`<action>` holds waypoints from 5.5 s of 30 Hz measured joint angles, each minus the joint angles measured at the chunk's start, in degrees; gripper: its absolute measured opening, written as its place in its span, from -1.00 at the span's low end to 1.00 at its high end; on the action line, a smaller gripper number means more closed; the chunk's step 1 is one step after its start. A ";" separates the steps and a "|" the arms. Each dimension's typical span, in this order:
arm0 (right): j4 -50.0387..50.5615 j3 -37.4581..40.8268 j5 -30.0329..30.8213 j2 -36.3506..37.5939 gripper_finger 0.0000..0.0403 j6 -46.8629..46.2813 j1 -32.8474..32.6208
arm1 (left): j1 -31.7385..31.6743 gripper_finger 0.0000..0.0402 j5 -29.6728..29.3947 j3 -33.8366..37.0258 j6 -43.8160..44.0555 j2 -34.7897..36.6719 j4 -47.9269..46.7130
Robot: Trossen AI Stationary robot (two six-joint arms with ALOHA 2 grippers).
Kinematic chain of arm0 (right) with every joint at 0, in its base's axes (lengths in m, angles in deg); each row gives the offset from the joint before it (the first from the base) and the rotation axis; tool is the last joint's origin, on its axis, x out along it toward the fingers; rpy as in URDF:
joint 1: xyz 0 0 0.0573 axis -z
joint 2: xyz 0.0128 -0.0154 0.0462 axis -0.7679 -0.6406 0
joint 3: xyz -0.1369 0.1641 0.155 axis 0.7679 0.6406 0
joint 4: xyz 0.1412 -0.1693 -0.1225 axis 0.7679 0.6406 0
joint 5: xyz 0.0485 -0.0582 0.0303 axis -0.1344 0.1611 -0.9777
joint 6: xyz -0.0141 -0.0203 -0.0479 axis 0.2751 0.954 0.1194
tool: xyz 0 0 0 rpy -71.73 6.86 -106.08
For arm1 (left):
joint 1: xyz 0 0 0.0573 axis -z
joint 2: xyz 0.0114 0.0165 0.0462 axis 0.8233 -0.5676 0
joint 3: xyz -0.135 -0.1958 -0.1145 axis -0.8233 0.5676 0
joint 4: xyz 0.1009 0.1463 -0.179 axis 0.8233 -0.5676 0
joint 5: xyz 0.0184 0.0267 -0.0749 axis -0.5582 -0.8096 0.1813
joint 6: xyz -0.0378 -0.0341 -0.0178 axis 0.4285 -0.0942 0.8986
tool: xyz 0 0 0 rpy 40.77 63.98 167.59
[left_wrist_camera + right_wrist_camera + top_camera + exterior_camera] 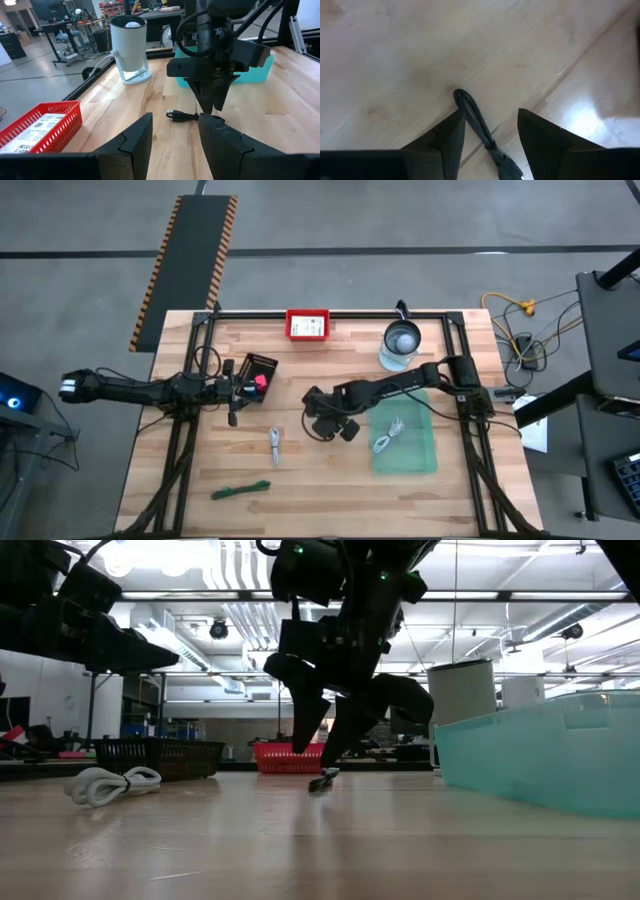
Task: Pick and place items into bin
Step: Put the black charger cable into the green bin
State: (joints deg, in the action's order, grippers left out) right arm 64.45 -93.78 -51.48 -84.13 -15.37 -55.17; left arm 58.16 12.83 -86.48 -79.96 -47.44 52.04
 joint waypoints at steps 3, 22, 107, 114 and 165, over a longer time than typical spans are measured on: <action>0.02 0.00 -1.50 0.00 -0.19 0.56 0.10 | 0.01 -0.28 0.00 0.00 0.00 0.00 0.00; 0.00 1.05 -2.97 -0.02 -0.21 6.81 0.12 | 0.01 -0.28 0.00 0.00 0.02 0.00 0.00; 3.26 -14.12 -10.32 -3.37 -0.94 -26.03 4.76 | 0.00 -0.28 0.00 0.00 0.00 -0.37 0.07; 1.14 -14.53 -10.31 -3.30 -0.94 -33.70 4.27 | 0.00 -0.28 0.00 0.00 0.00 -0.37 0.07; -47.11 20.31 -2.21 16.49 -0.95 -45.21 0.01 | 0.00 -0.28 0.04 -0.02 0.07 -0.37 1.01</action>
State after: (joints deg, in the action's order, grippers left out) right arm 17.34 -73.47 -53.69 -67.65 -60.58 -55.16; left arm 58.16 12.87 -86.50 -79.89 -47.81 53.04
